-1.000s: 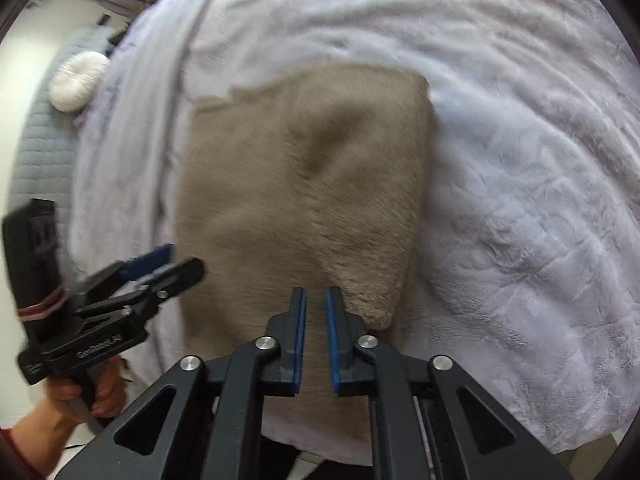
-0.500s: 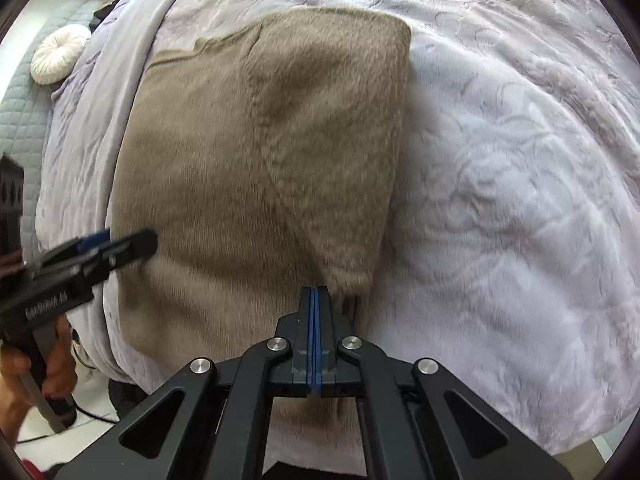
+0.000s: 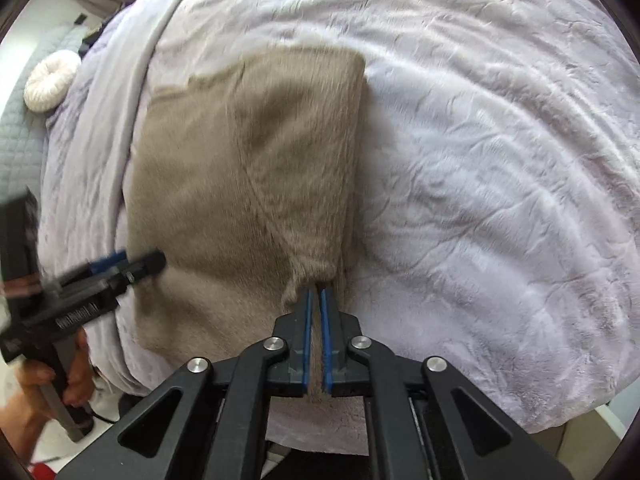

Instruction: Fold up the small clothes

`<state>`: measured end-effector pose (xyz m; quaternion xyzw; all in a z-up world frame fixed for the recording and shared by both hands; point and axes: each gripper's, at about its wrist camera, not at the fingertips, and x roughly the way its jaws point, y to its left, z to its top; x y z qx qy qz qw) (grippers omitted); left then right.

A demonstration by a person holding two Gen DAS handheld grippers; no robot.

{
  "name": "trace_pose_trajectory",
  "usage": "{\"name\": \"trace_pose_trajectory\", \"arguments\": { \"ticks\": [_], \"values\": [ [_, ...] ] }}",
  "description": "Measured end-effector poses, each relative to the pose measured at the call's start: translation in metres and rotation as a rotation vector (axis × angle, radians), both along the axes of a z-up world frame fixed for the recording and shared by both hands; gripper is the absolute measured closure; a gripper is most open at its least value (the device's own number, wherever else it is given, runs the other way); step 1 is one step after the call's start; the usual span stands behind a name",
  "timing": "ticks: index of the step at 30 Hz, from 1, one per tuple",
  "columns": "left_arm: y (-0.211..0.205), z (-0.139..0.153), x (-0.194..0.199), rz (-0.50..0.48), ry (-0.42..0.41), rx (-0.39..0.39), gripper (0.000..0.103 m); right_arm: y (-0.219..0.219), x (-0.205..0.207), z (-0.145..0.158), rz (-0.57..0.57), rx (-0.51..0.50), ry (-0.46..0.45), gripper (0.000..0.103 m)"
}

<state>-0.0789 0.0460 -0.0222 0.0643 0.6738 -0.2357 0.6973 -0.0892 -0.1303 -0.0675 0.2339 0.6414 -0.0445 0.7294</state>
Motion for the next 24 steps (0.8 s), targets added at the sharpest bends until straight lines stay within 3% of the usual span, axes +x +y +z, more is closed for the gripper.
{"name": "trace_pose_trajectory", "arguments": {
  "ticks": [1,3,7,11,12,15,18,21,24],
  "values": [
    [0.001,0.004,0.0,0.004,-0.009,0.007,0.034,-0.003,0.004,0.0,-0.013,0.002,-0.005,0.075],
    [0.004,0.017,0.004,0.025,-0.062,0.015,0.034,-0.01,0.009,0.002,-0.048,0.015,-0.02,0.059],
    [0.012,0.03,0.028,0.093,-0.142,0.04,0.034,-0.028,0.021,0.005,-0.111,0.077,-0.075,0.059],
    [0.015,0.015,0.059,0.163,-0.12,0.066,0.034,-0.041,0.045,-0.006,-0.164,0.133,-0.082,0.059],
    [0.014,0.01,0.062,0.166,-0.111,0.072,0.034,-0.044,0.052,-0.014,-0.184,0.158,-0.073,0.059],
    [0.008,0.002,0.067,0.154,-0.124,0.105,0.034,-0.049,0.063,-0.032,-0.249,0.216,-0.046,0.078],
    [0.004,-0.005,0.068,0.132,-0.15,0.153,0.034,-0.045,0.072,-0.032,-0.246,0.255,-0.067,0.09],
    [0.008,-0.018,0.07,0.133,-0.145,0.185,0.034,-0.038,0.08,-0.03,-0.196,0.259,-0.088,0.09],
    [0.009,-0.025,0.072,0.141,-0.131,0.204,0.034,-0.04,0.09,-0.05,-0.181,0.209,-0.044,0.09]
  ]
}}
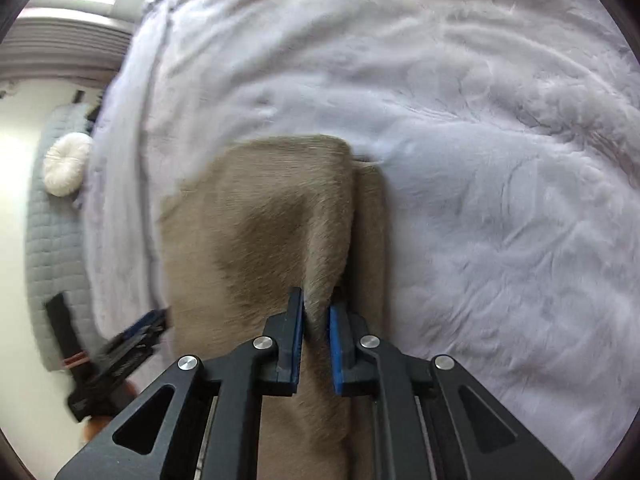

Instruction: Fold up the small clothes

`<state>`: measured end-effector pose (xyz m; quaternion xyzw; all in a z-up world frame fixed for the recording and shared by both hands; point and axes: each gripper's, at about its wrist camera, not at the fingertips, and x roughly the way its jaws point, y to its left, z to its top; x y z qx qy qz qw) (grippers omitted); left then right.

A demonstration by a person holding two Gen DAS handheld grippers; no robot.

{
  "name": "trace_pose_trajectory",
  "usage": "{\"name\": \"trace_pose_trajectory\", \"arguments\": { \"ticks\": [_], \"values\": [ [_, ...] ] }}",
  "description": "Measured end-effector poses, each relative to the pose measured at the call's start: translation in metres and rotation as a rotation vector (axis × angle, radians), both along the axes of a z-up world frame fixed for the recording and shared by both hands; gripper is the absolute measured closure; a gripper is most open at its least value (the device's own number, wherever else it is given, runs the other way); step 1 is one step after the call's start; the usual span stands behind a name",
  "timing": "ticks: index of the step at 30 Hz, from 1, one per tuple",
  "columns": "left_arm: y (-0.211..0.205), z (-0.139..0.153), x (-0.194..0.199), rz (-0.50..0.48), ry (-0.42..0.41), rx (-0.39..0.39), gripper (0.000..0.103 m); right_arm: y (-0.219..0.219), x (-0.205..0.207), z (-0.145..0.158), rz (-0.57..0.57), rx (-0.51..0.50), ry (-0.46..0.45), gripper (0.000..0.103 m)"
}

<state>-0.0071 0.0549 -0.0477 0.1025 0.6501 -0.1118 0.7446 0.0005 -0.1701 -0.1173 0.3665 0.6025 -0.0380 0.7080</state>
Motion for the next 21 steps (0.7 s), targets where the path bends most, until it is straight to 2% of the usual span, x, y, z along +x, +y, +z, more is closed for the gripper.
{"name": "trace_pose_trajectory", "arguments": {
  "ticks": [2,4,8,11,14,16,18,21],
  "values": [
    [-0.001,0.001,0.0,-0.006,-0.003,0.007,0.034,-0.006,0.003,-0.009,-0.034,-0.002,0.031,0.089],
    [-0.002,0.003,-0.001,-0.017,-0.012,0.016,0.034,-0.005,0.001,-0.002,-0.038,-0.006,0.038,0.089],
    [-0.002,0.003,-0.003,-0.017,-0.018,0.019,0.034,0.018,-0.008,0.036,0.105,-0.115,0.019,0.086],
    [-0.003,0.004,-0.004,-0.013,-0.016,0.014,0.034,0.045,-0.024,0.05,0.215,-0.083,-0.006,0.084],
    [-0.001,0.005,-0.005,-0.019,-0.019,0.015,0.034,0.072,-0.041,0.04,0.291,-0.023,0.023,0.084],
    [-0.001,0.005,-0.005,-0.023,-0.018,0.011,0.034,0.083,-0.051,0.028,0.317,-0.058,0.073,0.086],
    [0.0,0.006,-0.006,-0.023,-0.017,0.006,0.034,0.082,-0.062,0.014,0.308,-0.108,0.117,0.096],
    [0.001,0.009,-0.007,-0.027,-0.021,0.002,0.034,0.068,-0.077,0.016,0.21,-0.082,0.12,0.098]
  ]
}}
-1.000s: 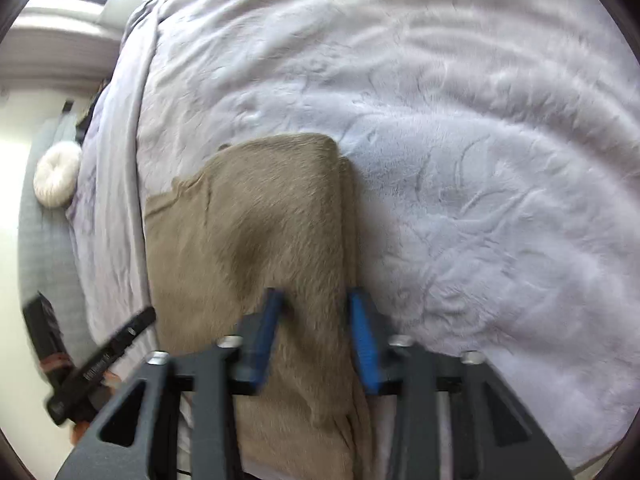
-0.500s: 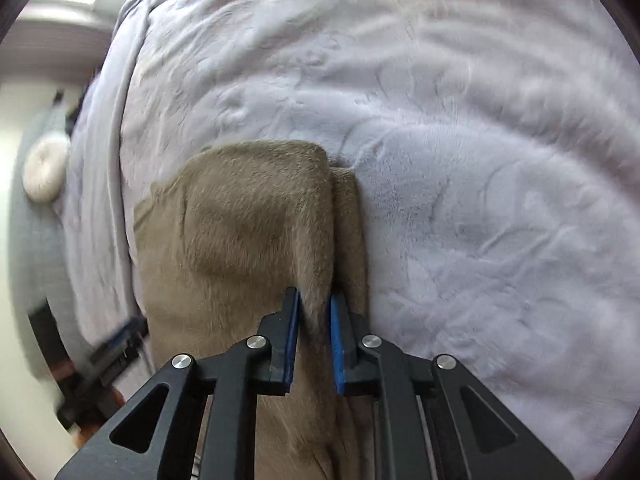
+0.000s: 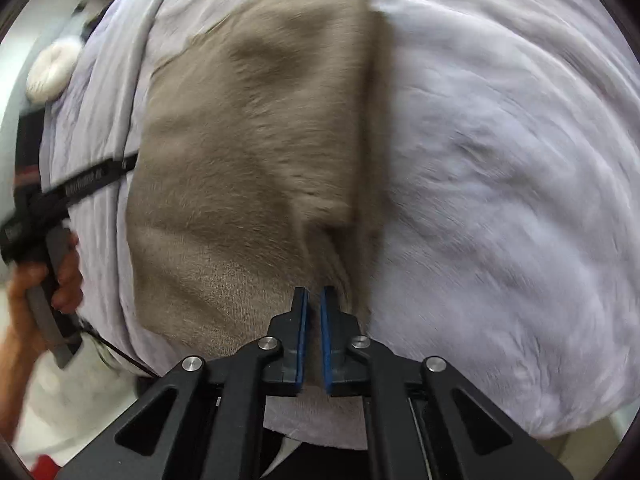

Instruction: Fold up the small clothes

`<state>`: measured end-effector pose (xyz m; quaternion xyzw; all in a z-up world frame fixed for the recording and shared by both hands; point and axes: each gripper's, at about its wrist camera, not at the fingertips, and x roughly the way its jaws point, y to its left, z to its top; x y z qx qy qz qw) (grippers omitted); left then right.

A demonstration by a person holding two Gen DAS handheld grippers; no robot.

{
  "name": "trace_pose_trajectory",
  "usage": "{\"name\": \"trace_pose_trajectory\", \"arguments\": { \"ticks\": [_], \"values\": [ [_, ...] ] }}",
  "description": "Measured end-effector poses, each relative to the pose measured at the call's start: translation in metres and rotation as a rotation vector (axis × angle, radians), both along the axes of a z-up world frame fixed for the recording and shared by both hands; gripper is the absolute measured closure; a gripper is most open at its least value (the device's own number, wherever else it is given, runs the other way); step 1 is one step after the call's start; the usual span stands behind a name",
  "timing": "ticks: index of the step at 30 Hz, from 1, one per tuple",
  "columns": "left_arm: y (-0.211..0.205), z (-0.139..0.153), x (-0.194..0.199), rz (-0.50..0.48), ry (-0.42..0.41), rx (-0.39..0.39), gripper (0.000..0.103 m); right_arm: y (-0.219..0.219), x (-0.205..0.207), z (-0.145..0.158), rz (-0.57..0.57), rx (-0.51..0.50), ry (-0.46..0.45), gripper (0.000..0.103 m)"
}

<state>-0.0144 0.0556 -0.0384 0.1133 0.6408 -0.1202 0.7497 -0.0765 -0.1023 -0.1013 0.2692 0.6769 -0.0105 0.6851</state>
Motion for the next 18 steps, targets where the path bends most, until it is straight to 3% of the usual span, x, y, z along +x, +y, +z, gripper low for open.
{"name": "trace_pose_trajectory", "arguments": {
  "ticks": [2,4,11,18],
  "values": [
    [0.002,0.001,-0.001,0.004,0.004,-0.002,0.034,-0.01,-0.005,0.007,-0.043,-0.038,0.014,0.088],
    [0.006,0.002,-0.001,0.01,0.011,-0.01,0.034,-0.018,-0.008,0.013,-0.06,-0.099,0.031,0.088],
    [0.017,0.016,-0.012,0.005,0.035,-0.008,0.034,-0.033,0.0,0.04,-0.125,-0.108,-0.024,0.086],
    [0.021,0.049,-0.041,-0.027,0.031,0.004,0.034,-0.02,0.025,0.056,-0.101,-0.09,-0.054,0.067]
  ]
}}
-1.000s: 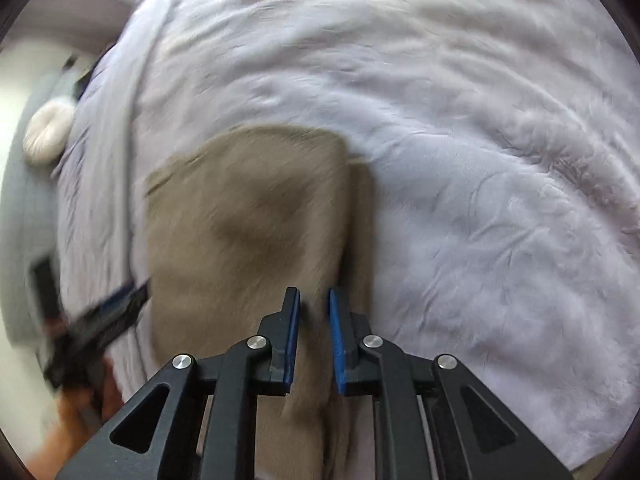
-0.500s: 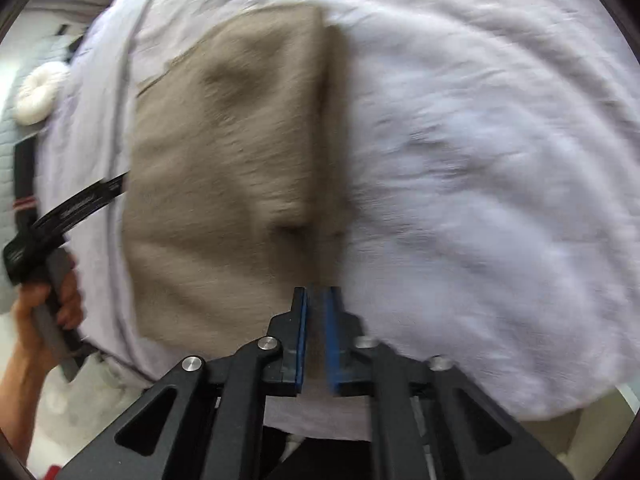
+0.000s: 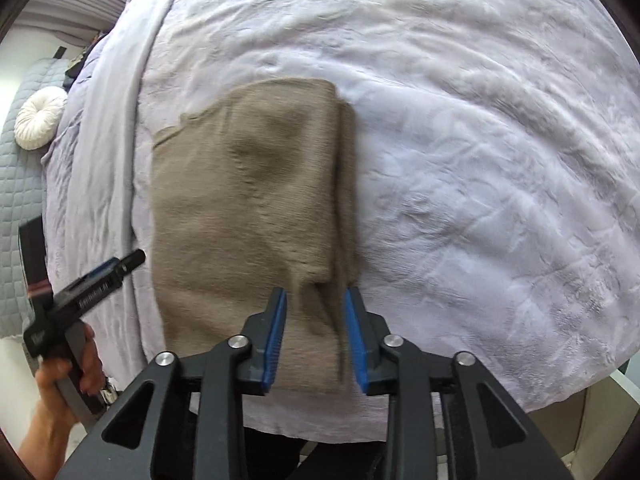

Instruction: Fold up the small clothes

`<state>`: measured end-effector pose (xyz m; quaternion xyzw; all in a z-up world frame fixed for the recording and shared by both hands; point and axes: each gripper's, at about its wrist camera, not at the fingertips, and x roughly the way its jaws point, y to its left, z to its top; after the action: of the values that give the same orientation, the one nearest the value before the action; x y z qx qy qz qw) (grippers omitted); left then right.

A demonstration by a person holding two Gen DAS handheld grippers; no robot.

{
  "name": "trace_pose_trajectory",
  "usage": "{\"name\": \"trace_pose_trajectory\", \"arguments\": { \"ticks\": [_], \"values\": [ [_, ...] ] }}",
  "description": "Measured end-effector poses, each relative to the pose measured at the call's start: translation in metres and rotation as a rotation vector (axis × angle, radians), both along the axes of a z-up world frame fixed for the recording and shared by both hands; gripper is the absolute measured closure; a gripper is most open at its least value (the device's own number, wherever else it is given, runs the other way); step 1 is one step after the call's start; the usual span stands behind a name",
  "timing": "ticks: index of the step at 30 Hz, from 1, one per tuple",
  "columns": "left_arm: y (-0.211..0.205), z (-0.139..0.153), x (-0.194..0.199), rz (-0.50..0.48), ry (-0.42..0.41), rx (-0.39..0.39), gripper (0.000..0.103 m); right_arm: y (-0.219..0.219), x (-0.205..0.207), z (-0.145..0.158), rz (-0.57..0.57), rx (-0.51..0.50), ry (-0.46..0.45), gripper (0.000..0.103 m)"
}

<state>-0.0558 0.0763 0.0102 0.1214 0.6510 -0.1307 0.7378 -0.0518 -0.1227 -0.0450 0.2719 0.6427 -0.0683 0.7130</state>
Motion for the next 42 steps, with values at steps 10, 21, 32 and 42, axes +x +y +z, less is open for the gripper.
{"name": "trace_pose_trajectory", "arguments": {
  "ticks": [10,21,32,42],
  "values": [
    [0.0,0.053,-0.01,-0.012,-0.041,-0.047,0.006,0.03,0.035,0.036,0.093,-0.091,0.006,0.039],
    [-0.01,0.08,-0.013,0.02,-0.029,-0.06,0.006,0.048,0.046,0.066,0.15,-0.241,-0.024,0.014],
    [-0.017,0.088,-0.016,0.01,-0.032,-0.042,0.006,0.046,0.048,0.073,0.129,-0.252,-0.01,0.014],
    [-0.018,0.091,-0.014,0.011,-0.032,-0.042,0.006,0.045,0.048,0.074,0.128,-0.264,-0.009,0.014]
  ]
}}
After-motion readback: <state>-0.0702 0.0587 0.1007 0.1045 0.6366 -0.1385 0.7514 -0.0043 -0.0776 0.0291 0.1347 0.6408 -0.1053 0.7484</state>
